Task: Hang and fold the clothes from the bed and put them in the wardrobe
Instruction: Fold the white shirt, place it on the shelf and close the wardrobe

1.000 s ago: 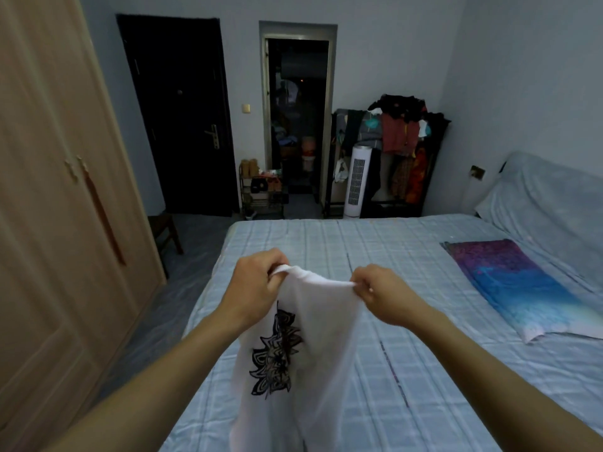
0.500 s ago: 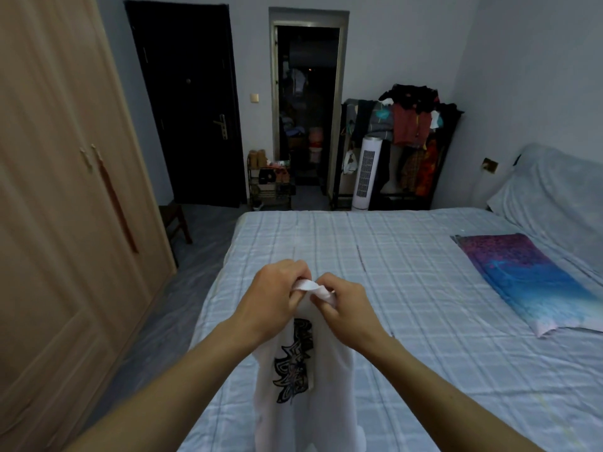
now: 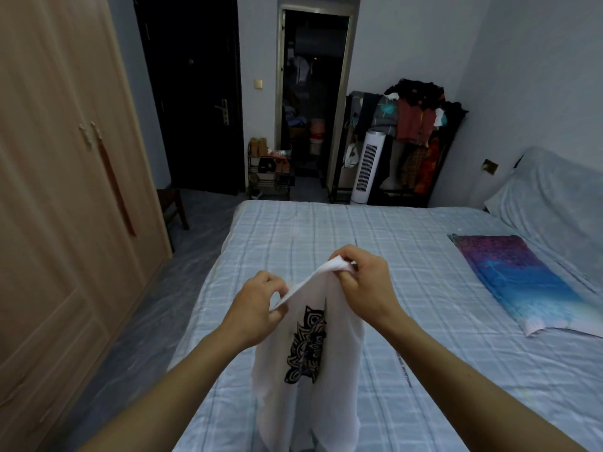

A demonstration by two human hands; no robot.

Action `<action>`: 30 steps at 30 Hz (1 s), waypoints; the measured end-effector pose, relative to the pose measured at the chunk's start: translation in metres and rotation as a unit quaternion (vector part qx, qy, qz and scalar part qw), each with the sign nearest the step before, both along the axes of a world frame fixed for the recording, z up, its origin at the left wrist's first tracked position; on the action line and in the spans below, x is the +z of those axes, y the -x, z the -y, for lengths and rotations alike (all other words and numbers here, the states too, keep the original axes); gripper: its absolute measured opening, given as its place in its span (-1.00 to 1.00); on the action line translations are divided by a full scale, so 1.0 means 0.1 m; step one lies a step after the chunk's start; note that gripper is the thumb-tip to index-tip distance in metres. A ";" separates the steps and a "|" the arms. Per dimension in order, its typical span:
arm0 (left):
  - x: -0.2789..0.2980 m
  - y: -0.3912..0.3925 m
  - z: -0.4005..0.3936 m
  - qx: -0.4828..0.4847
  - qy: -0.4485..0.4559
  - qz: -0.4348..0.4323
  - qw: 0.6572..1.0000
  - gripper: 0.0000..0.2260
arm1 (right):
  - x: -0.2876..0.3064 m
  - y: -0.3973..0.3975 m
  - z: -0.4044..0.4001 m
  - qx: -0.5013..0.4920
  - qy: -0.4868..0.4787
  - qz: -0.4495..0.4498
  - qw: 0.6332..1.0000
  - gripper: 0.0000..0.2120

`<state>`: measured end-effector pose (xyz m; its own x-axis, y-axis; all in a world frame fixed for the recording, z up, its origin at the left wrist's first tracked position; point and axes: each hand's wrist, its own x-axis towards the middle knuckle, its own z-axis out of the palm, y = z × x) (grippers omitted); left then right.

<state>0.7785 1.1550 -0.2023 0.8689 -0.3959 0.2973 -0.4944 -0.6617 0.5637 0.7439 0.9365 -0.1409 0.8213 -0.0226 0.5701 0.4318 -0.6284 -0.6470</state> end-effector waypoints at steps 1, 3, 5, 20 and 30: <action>-0.03 0.00 0.00 -0.005 -0.006 -0.018 1.000 -0.85 | 0.02 0.01 0.02 -0.005 -0.006 0.001 1.000 -0.78; -0.08 0.01 0.01 -0.009 -0.041 -0.033 0.999 -0.86 | 0.07 0.02 0.07 -0.016 -0.017 -0.001 1.000 -0.78; -0.12 0.03 0.01 -0.008 -0.062 -0.047 0.997 -0.83 | 0.10 0.01 0.13 -0.028 -0.020 -0.002 0.999 -0.77; 0.25 -0.05 -0.22 0.055 0.037 0.116 0.991 -0.73 | -0.30 0.14 0.60 -0.027 0.052 -0.010 0.998 -0.86; 0.49 -0.07 -0.14 0.068 0.074 0.099 0.990 -0.87 | -0.78 0.09 0.72 -0.119 -0.018 -0.100 0.988 -0.81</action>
